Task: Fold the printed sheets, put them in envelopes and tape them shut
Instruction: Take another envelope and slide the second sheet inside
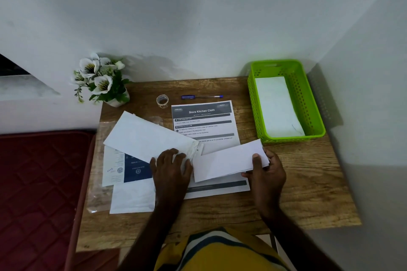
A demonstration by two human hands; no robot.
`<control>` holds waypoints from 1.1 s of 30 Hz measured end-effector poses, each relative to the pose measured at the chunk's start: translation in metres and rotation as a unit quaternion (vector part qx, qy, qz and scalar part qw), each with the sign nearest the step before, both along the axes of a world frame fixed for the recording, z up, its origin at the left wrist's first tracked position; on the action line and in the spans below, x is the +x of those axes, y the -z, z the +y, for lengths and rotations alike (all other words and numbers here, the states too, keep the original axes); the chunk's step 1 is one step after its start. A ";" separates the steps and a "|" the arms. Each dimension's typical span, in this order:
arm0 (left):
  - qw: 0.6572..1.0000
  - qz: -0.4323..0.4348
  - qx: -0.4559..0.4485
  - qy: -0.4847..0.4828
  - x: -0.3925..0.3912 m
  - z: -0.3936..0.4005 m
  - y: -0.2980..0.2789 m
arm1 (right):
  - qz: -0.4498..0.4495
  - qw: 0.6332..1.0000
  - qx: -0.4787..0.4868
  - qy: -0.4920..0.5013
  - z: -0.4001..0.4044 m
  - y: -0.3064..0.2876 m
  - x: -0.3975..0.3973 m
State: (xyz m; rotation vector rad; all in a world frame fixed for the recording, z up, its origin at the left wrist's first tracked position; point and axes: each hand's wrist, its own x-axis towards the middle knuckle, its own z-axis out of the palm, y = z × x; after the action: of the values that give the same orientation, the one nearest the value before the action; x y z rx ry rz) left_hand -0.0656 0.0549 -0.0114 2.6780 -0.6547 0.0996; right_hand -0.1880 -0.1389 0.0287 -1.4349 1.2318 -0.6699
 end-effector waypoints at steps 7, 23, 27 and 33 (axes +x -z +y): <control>1.000 -0.009 0.008 0.013 0.001 -0.001 -0.008 | -0.022 0.999 0.036 -0.011 -0.003 0.002 -0.003; 0.985 -0.011 0.133 0.105 0.018 -0.014 -0.025 | -0.003 1.000 -0.010 -0.017 0.006 0.003 0.000; 0.972 -0.010 0.201 0.118 0.021 -0.023 -0.037 | -0.003 1.000 -0.014 -0.023 0.007 0.004 -0.001; 0.973 0.065 0.198 0.099 0.024 -0.021 -0.046 | -0.016 1.000 -0.001 -0.015 0.009 0.003 -0.002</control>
State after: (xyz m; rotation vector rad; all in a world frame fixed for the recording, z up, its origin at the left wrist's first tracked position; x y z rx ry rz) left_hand -0.0421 0.0343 0.0344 2.9380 -0.9829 -0.2882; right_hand -0.1899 -0.1297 0.0257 -1.4357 1.1831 -0.6711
